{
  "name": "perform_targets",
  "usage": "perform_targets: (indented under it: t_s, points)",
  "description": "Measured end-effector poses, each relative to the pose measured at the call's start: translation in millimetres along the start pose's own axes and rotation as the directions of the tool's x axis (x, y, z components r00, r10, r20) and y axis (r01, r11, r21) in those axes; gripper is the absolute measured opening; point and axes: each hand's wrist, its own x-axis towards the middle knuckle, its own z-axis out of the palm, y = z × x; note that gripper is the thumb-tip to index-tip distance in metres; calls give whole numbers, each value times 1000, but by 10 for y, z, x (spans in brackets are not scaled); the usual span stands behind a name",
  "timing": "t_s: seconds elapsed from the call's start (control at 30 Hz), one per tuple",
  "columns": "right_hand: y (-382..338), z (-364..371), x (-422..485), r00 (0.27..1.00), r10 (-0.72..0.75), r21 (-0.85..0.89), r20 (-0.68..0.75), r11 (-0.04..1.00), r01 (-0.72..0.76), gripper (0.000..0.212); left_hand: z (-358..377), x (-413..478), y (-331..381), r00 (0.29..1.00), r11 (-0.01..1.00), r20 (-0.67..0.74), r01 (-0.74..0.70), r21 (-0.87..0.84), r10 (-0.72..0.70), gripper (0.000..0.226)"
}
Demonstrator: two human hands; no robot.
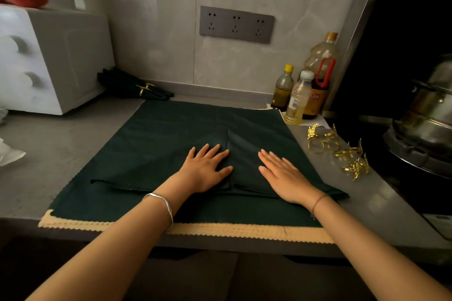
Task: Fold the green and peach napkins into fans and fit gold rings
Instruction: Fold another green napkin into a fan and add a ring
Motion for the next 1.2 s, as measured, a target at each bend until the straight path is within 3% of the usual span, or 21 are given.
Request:
perform_targets:
  t_s: [0.53,0.7,0.93,1.07,1.2]
  points:
    - [502,-103,-1069,995,95,45,22,994,-96,72,-61,-100,54,1000,1000,-11,-21,-17,20,58]
    - [164,-286,-1077,996,30,101,-84,995,-21,58,-93,-422,182,995,996,-77,-65,-66,60,54]
    - [-114,-264,-839,988,-146,35,-44,988,148,59,8,-886,227,975,971,-88,-215,-101,206,53]
    - [-139,-264,-724,977,-194,-92,-91,978,185,53,68,-943,203,967,965,-93,-246,-87,238,66]
    - [-38,-274,-689,979,-198,-29,-53,980,197,45,69,-956,172,960,956,-98,-273,-106,263,78]
